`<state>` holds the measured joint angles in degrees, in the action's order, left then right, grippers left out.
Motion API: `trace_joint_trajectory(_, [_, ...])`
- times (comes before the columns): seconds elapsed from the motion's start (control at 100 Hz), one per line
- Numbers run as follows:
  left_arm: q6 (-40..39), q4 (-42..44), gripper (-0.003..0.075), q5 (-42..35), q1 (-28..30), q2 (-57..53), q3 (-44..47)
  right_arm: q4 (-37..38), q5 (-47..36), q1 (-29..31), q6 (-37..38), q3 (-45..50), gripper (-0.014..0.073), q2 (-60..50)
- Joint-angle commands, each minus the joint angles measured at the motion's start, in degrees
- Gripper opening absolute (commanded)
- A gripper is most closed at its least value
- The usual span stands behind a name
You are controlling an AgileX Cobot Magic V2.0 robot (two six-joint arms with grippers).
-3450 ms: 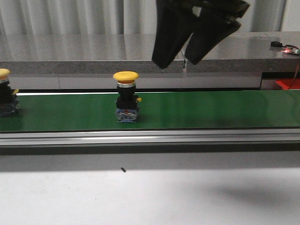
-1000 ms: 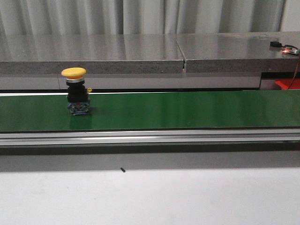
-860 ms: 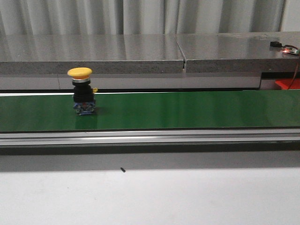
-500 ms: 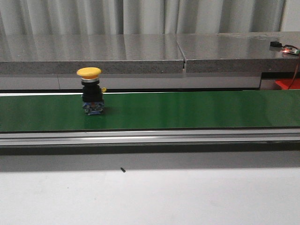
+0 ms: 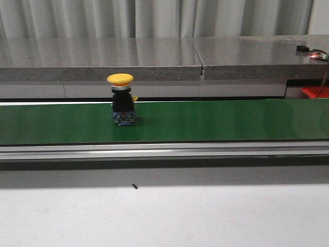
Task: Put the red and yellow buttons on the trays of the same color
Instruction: 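Carry the yellow button into the yellow tray and open the right gripper, then lower the right gripper onto the second yellow button on the belt and grasp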
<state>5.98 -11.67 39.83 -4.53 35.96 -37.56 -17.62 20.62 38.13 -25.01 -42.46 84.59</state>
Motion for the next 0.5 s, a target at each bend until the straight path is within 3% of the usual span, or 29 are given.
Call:
trace_joint_trajectory(0.0, [-0.05,-0.74,-0.0020,-3.46,-0.39,0.09,-1.54,0.53,-2.26,0.17,-0.14,-1.38,0.0180,-1.17])
trace_joint_trajectory(0.06, [-0.05,-0.74,-0.0020,-3.46,-0.39,0.09,-1.54,0.53,-2.55,0.17,-0.14,-1.38,0.0262,-1.23])
trace_joint_trajectory(0.16, [-0.05,-0.74,-0.0020,-3.46,-0.39,0.09,-1.54,0.53,-2.69,0.17,-0.14,-1.38,0.0475,-1.28])
trace_joint_trajectory(0.23, [-0.05,-0.74,-0.0020,-3.46,-0.39,0.09,-1.54,0.53,-2.38,0.17,-0.14,-1.38,0.0552,-1.28])
trace_joint_trajectory(0.49, [-0.05,-0.74,-0.0020,-3.46,-0.39,0.09,-1.54,0.53,-0.72,-0.12,-0.14,-1.38,0.0572,-4.64])
